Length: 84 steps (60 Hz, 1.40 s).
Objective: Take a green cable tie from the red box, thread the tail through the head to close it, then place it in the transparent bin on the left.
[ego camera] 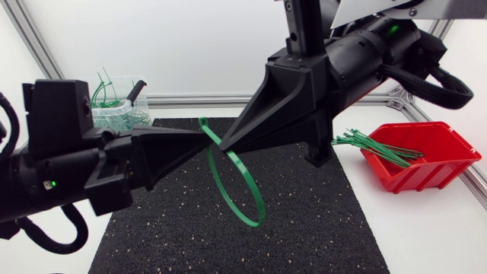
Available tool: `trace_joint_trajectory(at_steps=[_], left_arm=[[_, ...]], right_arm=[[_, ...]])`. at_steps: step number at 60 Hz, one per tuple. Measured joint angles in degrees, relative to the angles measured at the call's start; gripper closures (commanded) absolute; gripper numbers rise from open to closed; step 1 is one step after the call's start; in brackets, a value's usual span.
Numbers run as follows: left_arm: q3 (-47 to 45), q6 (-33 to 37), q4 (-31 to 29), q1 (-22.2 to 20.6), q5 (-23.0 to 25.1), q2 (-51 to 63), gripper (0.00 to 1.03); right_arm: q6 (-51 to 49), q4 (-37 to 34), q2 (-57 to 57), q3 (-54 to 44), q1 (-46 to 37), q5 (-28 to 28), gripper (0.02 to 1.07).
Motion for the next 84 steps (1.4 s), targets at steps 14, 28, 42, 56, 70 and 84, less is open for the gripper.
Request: trace_joint_trajectory(at_steps=[14,28,42,56,70,84], left_arm=[[0.0,0.5,0.0,-0.4,-1.1,-0.8,1.00],[-0.1,0.8,0.0,-0.7,-1.1,-0.9,1.00],[-0.1,0.8,0.0,-1.0,-1.3,-0.9,1.00],[-0.1,0.8,0.0,-1.1,-1.3,-0.9,1.00],[-0.1,1.3,0.0,-1.1,-1.6,-0.9,1.00],[-0.1,1.5,0.0,-1.1,-1.6,-0.9,1.00]], right_arm=[[-0.2,0.0,0.0,0.0,-0.2,0.0,1.01],[-0.2,0.0,0.3,0.0,-0.3,0.0,1.01],[-0.4,0.0,0.4,0.5,-0.3,0.0,1.01],[-0.4,0.0,1.4,1.1,-0.3,0.0,1.01],[-0.4,0.0,2.1,1.2,-0.3,0.0,1.01],[-0.4,0.0,2.3,1.6,-0.4,0.0,1.01]])
